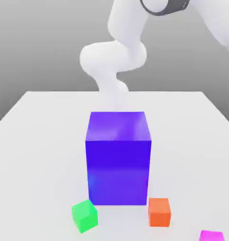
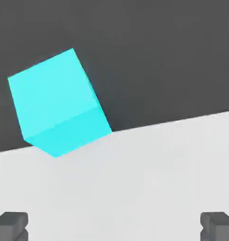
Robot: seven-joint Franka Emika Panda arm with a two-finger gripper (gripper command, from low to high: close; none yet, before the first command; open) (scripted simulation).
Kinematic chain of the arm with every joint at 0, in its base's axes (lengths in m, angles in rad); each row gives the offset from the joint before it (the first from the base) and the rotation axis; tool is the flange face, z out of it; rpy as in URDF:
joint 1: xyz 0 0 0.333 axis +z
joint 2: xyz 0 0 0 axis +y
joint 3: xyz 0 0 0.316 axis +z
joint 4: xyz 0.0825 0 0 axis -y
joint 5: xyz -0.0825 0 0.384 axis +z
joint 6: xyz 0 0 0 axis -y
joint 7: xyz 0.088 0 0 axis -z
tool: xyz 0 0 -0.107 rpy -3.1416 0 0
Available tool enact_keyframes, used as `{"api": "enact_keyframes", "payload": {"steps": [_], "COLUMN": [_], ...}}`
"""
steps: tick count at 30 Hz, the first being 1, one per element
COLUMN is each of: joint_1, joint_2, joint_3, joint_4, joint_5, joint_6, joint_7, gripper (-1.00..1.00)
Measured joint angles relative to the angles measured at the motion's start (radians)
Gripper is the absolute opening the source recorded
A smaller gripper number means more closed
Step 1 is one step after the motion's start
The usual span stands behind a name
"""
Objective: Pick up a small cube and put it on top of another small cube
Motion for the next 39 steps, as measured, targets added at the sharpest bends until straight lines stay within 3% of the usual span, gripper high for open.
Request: {"api": "enact_keyframes", "payload": {"steps": [14, 18, 19, 25, 30, 39], "joint_1": [-0.224, -0.218, -0.211, -0.207, -0.243, -0.488], "joint_2": [-0.091, 0.011, 0.039, 0.053, -0.082, -0.371], "joint_3": [-0.279, -0.334, -0.344, -0.349, -0.319, -0.449], "joint_4": [-0.073, -0.052, -0.045, -0.042, -0.084, -0.382], "joint_5": [0.253, 0.242, 0.235, 0.233, 0.274, 0.372], "joint_6": [0.072, 0.159, 0.180, 0.192, 0.097, 0.104], "joint_7": [0.523, 0.588, 0.594, 0.597, 0.563, 0.353], "gripper": [1.00, 1.00, -1.00, -1.00, -1.00, -1.00]}}
